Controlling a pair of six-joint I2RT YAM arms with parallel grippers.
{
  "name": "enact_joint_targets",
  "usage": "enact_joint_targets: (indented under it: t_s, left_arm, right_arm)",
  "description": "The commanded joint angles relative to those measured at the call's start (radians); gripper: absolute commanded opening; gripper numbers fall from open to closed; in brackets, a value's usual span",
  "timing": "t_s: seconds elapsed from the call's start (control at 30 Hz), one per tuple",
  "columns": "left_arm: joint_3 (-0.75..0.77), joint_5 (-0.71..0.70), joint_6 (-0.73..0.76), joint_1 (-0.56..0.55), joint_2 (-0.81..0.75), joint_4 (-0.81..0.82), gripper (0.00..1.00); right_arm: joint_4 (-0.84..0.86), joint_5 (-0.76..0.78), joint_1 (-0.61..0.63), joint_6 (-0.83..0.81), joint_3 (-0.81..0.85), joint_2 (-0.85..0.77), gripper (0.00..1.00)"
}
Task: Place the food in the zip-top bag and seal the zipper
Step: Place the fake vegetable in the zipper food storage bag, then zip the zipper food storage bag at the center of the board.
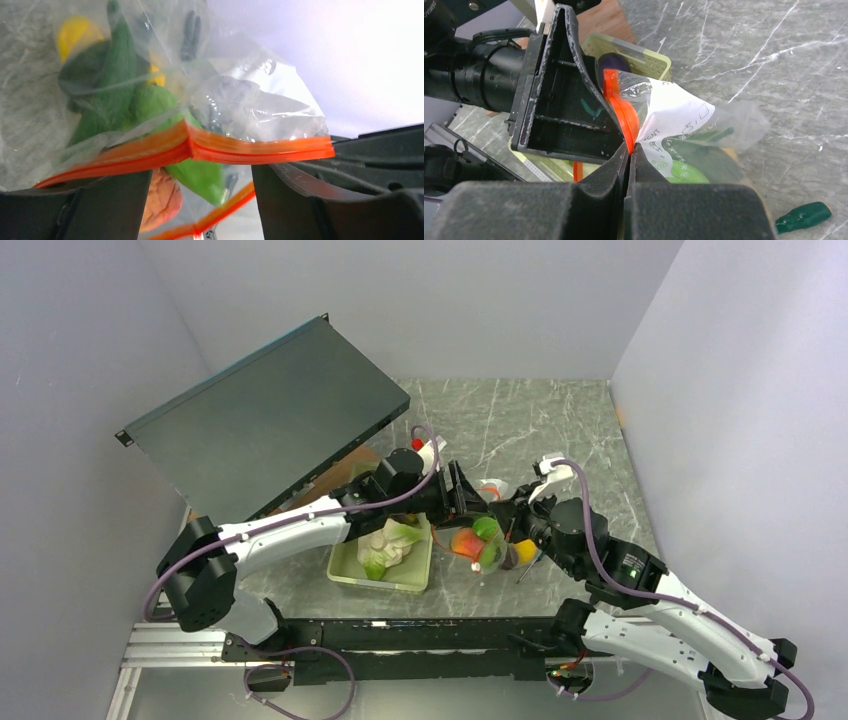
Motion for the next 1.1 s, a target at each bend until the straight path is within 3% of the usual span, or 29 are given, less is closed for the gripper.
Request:
enact_joint_targets:
  t_s: [0.0, 0.17, 0.53, 0.7, 0.8, 0.9, 1.07]
  left_arm:
    - [0.076, -0.131, 0.069, -0.005, -0.027, -0.068, 0.77]
    - [0.122, -0.167, 0.216, -0.061, -0.090, -0.221, 0.83]
    - [0.025, -0.303, 0.335, -0.101, -0.333, -0.407, 0.74]
    - [-0.094, -0.511, 0.297, -0.103, -0.437, -0.453, 0.87]
    - [-0.136, -0.556, 0.308, -0.102, -0.436, -0.446, 0.93]
    - [-0.139, -0.511, 0.331, -0.102, -0.392, -0.410, 0.95]
    - [-0.152, -0.432, 0.337, -0.096, -0.304, -0.345, 0.90]
  right_arm:
    - [0.055, -0.036, 0.009, 0.006, 0.015, 0.012, 0.00]
    - [0.030, 0.015, 0.009, 0.011, 0.023, 0.005, 0.00]
    - [0.041, -0.031, 0.009, -0.038, 0.040, -0.013, 0.00]
    - [0.021, -0.044, 0.010, -0.072, 0.057, 0.009, 0.00]
    - [0.011, -0.045, 0.008, -0.070, 0.062, 0.031, 0.00]
    - [0.022, -0.067, 0.010, -0.064, 0.063, 0.056, 0.00]
    - [0.051, -0.103, 0.010, -0.056, 0.065, 0.068, 0.00]
